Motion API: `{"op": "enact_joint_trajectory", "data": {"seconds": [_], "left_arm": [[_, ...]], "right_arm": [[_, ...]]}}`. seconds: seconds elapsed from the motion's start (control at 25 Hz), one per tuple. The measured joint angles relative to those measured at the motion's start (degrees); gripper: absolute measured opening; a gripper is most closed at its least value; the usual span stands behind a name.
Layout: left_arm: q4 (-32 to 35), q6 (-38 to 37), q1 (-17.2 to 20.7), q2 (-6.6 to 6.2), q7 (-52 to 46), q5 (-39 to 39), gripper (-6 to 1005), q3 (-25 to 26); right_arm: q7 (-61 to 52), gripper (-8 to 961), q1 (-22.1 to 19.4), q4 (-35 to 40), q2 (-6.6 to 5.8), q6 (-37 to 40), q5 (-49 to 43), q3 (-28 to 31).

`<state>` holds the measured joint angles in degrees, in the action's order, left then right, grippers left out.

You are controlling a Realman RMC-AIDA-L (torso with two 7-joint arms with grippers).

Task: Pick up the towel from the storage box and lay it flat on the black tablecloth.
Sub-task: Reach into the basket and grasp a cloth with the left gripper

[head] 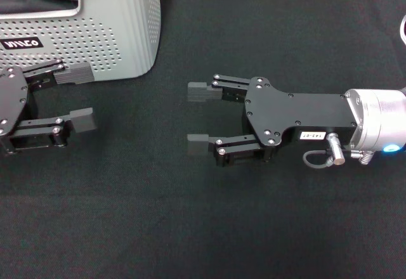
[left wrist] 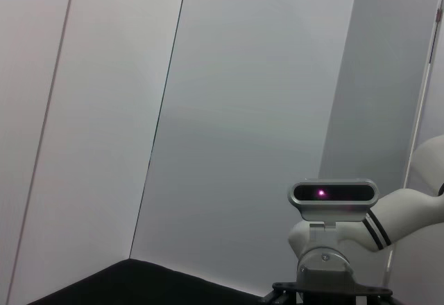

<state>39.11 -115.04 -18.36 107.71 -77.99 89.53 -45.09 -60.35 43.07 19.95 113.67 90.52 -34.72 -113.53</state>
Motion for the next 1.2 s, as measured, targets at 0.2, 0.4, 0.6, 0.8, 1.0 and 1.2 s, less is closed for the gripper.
{"op": "enact_joint_trajectory", "data": {"seconds": [0.2,0.4,0.6,0.8,1.0,1.2], "left_arm": [[0.0,0.0,0.01,0.23,0.07,-0.33,813,0.14],[0.0,0.0,0.09,0.77,0.09,0.03,810,1.22],[0.18,0.04,-0.08,1.61,-1.09,-0.43,807,3.77],[6.1,0.23,-1.83,4.86,-9.86,-1.67,804,14.09],[25.56,8.37,-3.89,10.17,-18.24,-1.85,801,16.8],[42.48,24.02,-4.81,12.4,-22.33,4.51,798,9.1]], "right_arm": [[0.4,837,0.0,0.0,-0.03,0.0,0.0,-0.01],[0.55,838,-0.01,0.0,-0.01,0.0,0.0,-0.02],[1.39,838,-0.14,-0.24,-0.05,0.0,0.0,0.26],[2.86,838,-1.19,-0.77,0.04,-2.13,-0.02,1.62],[4.13,838,-3.74,-0.8,0.08,-4.15,-0.06,3.48],[4.86,838,-6.08,-0.78,0.15,-4.45,-0.06,5.27]]}}
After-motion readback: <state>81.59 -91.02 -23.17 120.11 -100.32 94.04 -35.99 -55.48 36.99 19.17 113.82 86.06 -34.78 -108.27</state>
